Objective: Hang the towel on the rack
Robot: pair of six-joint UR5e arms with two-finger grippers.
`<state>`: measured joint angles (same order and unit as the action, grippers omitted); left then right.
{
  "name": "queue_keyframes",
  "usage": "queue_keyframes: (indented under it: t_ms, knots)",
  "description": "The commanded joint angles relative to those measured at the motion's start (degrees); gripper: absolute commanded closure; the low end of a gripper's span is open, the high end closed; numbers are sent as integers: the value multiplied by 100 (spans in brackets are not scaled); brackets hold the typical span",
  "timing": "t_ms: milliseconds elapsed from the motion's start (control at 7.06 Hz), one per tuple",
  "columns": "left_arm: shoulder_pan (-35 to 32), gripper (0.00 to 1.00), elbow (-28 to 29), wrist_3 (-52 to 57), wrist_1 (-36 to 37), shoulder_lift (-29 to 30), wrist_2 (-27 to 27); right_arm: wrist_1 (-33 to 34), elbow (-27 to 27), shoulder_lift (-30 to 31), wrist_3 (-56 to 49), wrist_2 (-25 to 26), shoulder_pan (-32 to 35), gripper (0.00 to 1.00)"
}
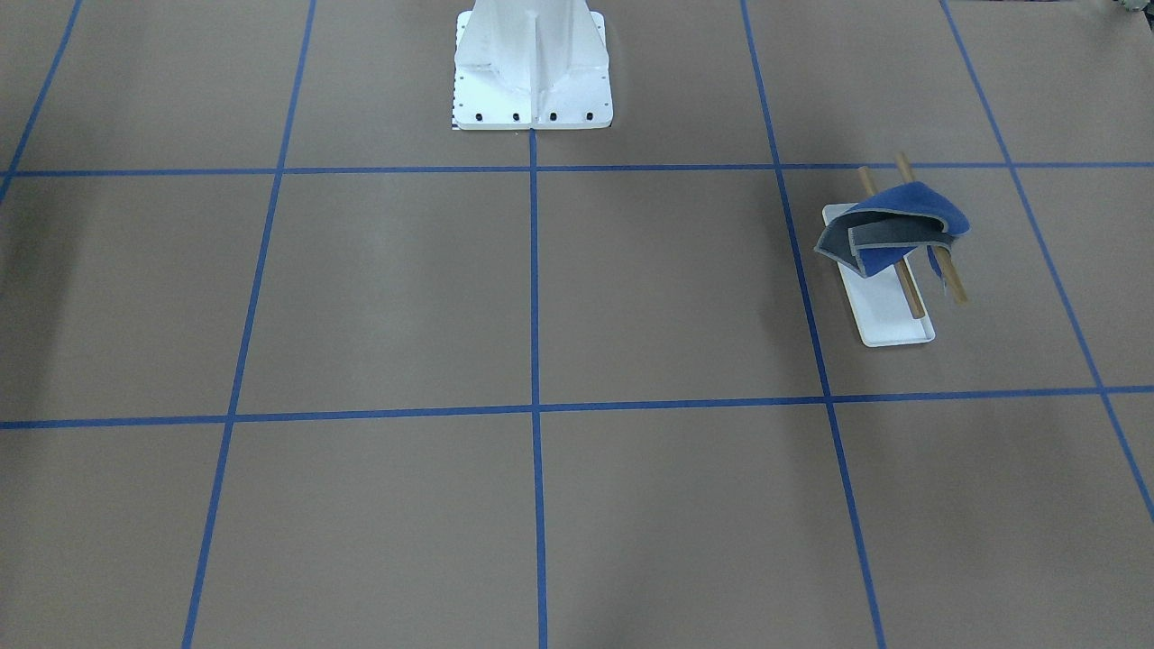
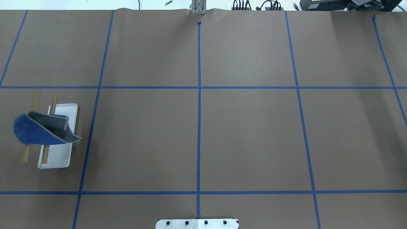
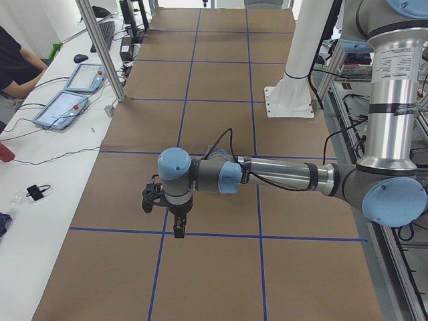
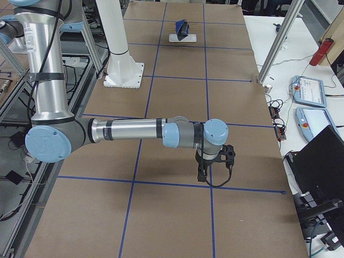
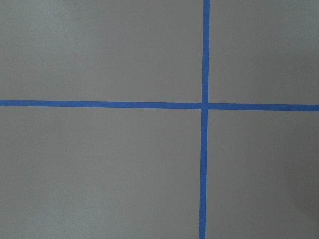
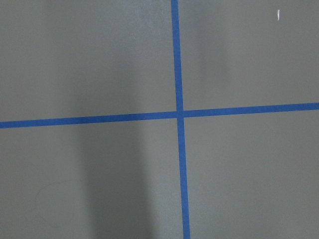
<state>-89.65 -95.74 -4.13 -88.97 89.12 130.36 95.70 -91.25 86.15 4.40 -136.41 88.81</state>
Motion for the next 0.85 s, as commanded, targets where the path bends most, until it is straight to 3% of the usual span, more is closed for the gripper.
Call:
queue_keyframes:
  t_ms: [0, 708]
  knots:
    - [0, 1, 20, 0, 2, 0, -2, 45, -50, 33, 0, 1, 14, 0]
    - [0, 1, 73, 9, -6, 0, -2, 45, -51, -10, 0, 28, 14, 0]
